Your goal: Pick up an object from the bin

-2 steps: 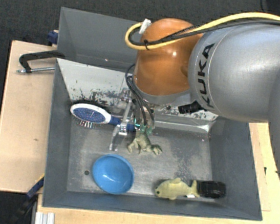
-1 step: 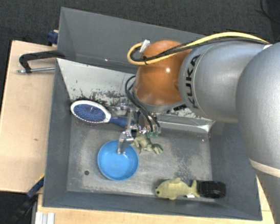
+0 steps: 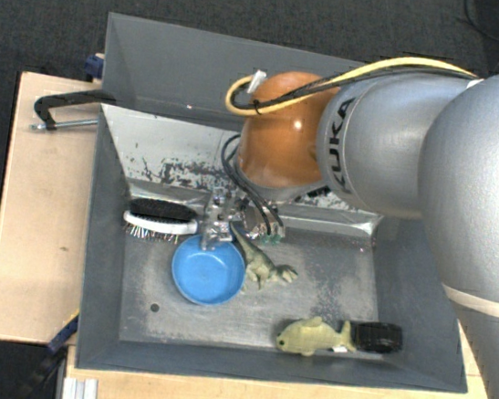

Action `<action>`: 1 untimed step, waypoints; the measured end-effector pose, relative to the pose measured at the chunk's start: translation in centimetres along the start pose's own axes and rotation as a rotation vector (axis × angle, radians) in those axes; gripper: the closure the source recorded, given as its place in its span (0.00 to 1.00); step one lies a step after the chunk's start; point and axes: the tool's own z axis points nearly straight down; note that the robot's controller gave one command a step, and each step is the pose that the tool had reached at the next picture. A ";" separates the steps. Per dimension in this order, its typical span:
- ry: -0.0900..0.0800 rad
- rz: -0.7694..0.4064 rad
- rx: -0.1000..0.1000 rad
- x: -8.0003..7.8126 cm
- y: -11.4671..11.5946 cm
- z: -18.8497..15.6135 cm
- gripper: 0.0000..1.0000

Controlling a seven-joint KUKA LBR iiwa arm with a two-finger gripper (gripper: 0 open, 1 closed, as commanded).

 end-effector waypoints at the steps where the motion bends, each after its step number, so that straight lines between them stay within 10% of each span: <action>1: 0.007 -0.025 0.004 1.0 1.4 -11.8 1.00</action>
Offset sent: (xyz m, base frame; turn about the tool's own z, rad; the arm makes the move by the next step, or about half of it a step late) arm -0.0175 0.0085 0.1111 -0.0251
